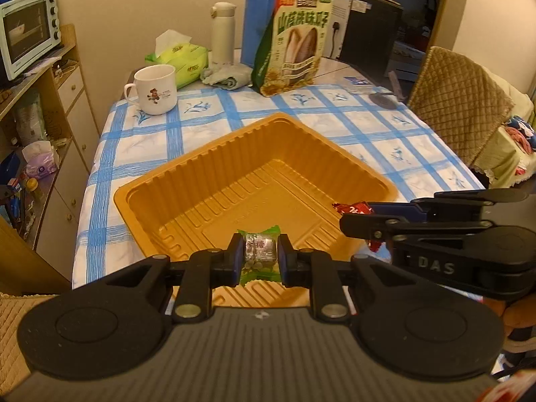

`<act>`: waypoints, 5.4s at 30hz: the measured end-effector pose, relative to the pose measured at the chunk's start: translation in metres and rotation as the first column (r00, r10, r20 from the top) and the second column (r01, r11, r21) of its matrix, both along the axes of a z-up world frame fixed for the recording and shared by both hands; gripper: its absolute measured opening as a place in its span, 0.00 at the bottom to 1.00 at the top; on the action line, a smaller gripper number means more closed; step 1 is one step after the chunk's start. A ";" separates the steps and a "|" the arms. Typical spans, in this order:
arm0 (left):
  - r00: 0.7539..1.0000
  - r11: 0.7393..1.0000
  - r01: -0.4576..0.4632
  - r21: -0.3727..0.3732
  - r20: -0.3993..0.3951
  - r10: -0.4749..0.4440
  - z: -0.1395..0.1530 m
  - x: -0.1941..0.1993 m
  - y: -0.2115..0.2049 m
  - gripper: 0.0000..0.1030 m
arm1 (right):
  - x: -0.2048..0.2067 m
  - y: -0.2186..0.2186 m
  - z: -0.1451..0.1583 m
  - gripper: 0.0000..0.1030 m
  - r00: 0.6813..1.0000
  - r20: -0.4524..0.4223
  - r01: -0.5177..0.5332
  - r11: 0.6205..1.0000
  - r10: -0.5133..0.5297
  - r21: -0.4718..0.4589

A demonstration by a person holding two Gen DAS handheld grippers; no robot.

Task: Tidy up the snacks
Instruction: 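Carry both candies over the orange basket and open the right tool, then open the left tool to drop the green candy into the basket, then move both open tools back toward the remaining snacks on the table, then close the right tool on the large red-and-gold snack packet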

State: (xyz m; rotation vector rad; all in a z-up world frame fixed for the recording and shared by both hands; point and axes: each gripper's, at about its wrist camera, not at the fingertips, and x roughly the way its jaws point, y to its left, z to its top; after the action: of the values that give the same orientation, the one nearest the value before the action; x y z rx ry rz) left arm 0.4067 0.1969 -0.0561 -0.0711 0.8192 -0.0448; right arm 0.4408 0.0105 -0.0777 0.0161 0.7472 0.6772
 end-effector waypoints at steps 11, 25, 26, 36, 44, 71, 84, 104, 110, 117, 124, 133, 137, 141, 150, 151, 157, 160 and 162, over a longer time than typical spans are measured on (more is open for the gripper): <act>0.999 1.000 -0.018 -0.014 -0.042 0.017 -0.016 0.027 0.010 0.18 | 0.039 0.019 -0.025 0.24 0.999 -0.026 0.023 0.999 -0.024 -0.024; 0.997 1.000 -0.022 -0.018 -0.076 0.021 -0.029 0.041 0.015 0.18 | 0.046 0.011 -0.030 0.44 0.997 -0.045 0.068 0.997 -0.069 -0.020; 0.997 1.000 -0.023 -0.018 -0.076 0.021 -0.030 0.041 0.015 0.18 | 0.046 0.010 -0.031 0.44 0.996 -0.046 0.072 0.997 -0.072 -0.019; 0.999 1.000 -0.011 -0.022 -0.034 0.011 -0.021 0.033 0.015 0.40 | 0.032 -0.002 -0.022 0.66 0.993 -0.034 0.110 0.994 -0.109 0.006; 0.999 0.999 -0.025 -0.026 -0.020 0.025 -0.006 0.001 0.019 0.52 | 0.000 -0.016 -0.004 0.76 0.991 -0.015 0.132 0.991 -0.132 0.028; 0.999 0.998 -0.050 -0.038 0.021 0.050 0.048 -0.174 -0.066 0.66 | -0.167 -0.120 0.045 0.84 0.997 0.006 0.071 0.996 -0.072 0.059; 0.997 0.997 -0.081 -0.005 0.003 0.081 0.041 -0.227 -0.117 0.66 | -0.218 -0.184 0.029 0.84 0.997 -0.029 0.067 0.998 -0.066 0.017; 0.984 0.983 -0.176 0.046 0.016 0.176 0.025 -0.267 -0.136 0.66 | -0.233 -0.242 -0.007 0.84 0.987 -0.093 0.127 0.992 -0.129 -0.025; 0.982 0.980 -0.187 0.063 0.010 0.187 0.018 -0.267 -0.125 0.66 | -0.223 -0.247 -0.017 0.83 0.979 -0.107 0.169 0.985 -0.171 -0.036; 0.987 0.983 -0.158 0.089 0.008 0.158 0.011 -0.248 -0.107 0.65 | -0.203 -0.239 -0.025 0.75 0.965 -0.120 0.231 0.972 -0.235 -0.042; 0.993 0.988 -0.118 0.103 0.006 0.118 0.006 -0.225 -0.090 0.65 | -0.176 -0.227 -0.037 0.65 0.943 -0.141 0.297 0.953 -0.303 -0.062; 0.998 0.991 -0.065 0.120 -0.009 0.066 -0.005 -0.197 -0.072 0.65 | -0.149 -0.217 -0.056 0.57 0.916 -0.172 0.352 0.932 -0.362 -0.089; 0.999 0.992 -0.032 0.125 -0.019 0.035 -0.011 -0.187 -0.069 0.65 | -0.141 -0.209 -0.063 0.56 0.911 -0.175 0.359 0.927 -0.374 -0.109; 1.000 0.991 0.005 0.132 -0.028 -0.002 -0.017 -0.178 -0.070 0.65 | -0.135 -0.203 -0.070 0.55 0.906 -0.174 0.367 0.922 -0.385 -0.126; 0.993 0.979 0.118 0.164 -0.046 -0.111 -0.029 -0.161 -0.083 0.65 | -0.127 -0.195 -0.075 0.45 0.908 -0.163 0.364 0.920 -0.385 -0.146; 0.991 0.977 0.130 0.167 -0.049 -0.123 -0.031 -0.159 -0.085 0.65 | -0.126 -0.194 -0.076 0.42 0.909 -0.162 0.363 0.920 -0.385 -0.149; 0.979 0.963 0.204 0.177 -0.056 -0.197 -0.039 -0.147 -0.098 0.65 | -0.125 -0.196 -0.077 0.30 0.911 -0.152 0.362 0.920 -0.383 -0.148; 0.968 0.949 0.251 0.192 -0.060 -0.244 -0.045 -0.140 -0.106 0.65 | -0.127 -0.195 -0.075 0.26 0.918 -0.141 0.349 0.925 -0.370 -0.151; 0.958 0.935 0.286 0.208 -0.064 -0.278 -0.048 -0.136 -0.111 0.65 | -0.129 -0.197 -0.074 0.25 0.917 -0.142 0.352 0.924 -0.372 -0.148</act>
State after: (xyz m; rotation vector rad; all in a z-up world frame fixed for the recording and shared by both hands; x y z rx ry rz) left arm 0.2710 0.0857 -0.1042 0.2526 0.8584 -0.2261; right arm 0.3117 -0.1860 -0.1513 0.1017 0.9181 0.2763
